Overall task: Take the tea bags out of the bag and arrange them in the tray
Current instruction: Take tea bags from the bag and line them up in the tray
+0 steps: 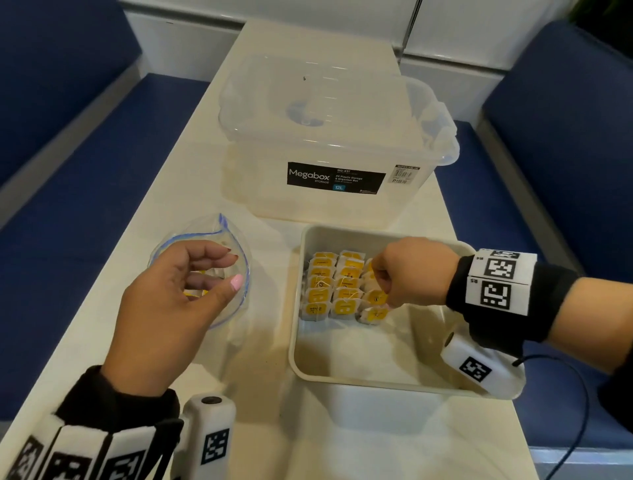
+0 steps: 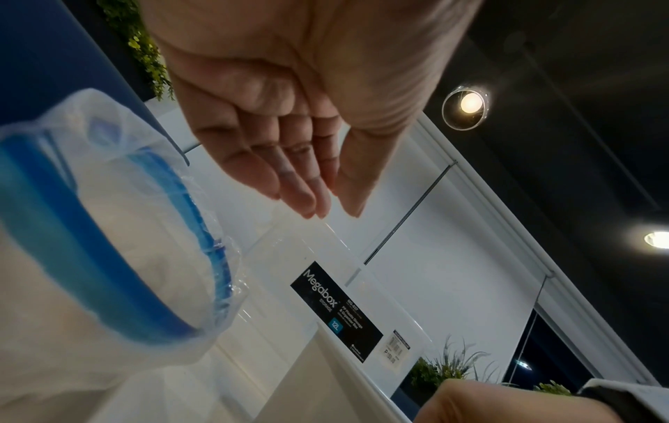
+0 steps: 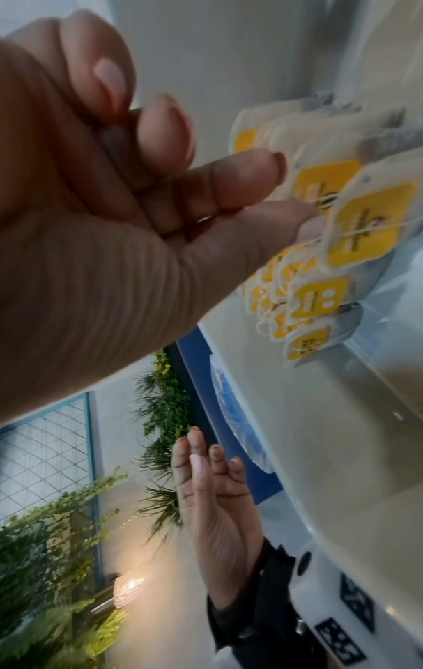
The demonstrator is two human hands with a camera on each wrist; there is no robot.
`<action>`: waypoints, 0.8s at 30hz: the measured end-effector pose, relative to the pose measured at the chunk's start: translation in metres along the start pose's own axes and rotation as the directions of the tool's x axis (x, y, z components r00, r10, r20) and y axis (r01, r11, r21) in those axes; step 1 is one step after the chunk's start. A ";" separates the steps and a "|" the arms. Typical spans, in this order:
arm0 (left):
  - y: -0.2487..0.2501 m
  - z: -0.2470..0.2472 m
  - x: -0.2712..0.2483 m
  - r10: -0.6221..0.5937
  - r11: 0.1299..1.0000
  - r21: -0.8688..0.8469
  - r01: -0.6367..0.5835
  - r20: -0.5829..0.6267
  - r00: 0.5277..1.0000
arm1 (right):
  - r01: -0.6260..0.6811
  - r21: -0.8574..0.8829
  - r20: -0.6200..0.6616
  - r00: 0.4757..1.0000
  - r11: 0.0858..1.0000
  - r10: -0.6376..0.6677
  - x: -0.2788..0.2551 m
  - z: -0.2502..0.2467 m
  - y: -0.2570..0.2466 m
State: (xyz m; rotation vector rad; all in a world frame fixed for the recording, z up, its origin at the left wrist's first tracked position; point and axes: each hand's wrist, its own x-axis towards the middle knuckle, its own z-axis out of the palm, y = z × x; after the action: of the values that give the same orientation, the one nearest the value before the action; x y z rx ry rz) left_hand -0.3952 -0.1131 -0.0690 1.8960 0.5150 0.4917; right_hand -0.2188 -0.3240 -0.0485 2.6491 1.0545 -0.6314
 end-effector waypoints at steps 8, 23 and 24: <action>-0.019 -0.020 0.001 0.037 0.900 0.432 0.051 -0.192 0.981 | 0.010 0.088 -0.102 0.995 0.996 -0.001 -0.010 -0.032 0.000; -0.035 -0.027 0.001 -0.215 0.809 0.560 0.181 -0.005 0.977 | 0.355 0.214 -0.194 0.929 0.910 -0.317 0.008 -0.064 -0.096; -0.035 -0.028 0.000 -0.190 0.821 0.546 0.163 -0.008 0.982 | 0.407 0.189 -0.180 0.909 0.894 -0.376 0.016 -0.065 -0.113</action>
State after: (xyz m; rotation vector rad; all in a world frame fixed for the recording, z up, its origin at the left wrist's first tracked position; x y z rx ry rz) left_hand -0.4151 -0.0798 -0.0911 2.3655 0.8624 0.1791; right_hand -0.2665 -0.2100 -0.0032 2.7148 1.6811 -0.6816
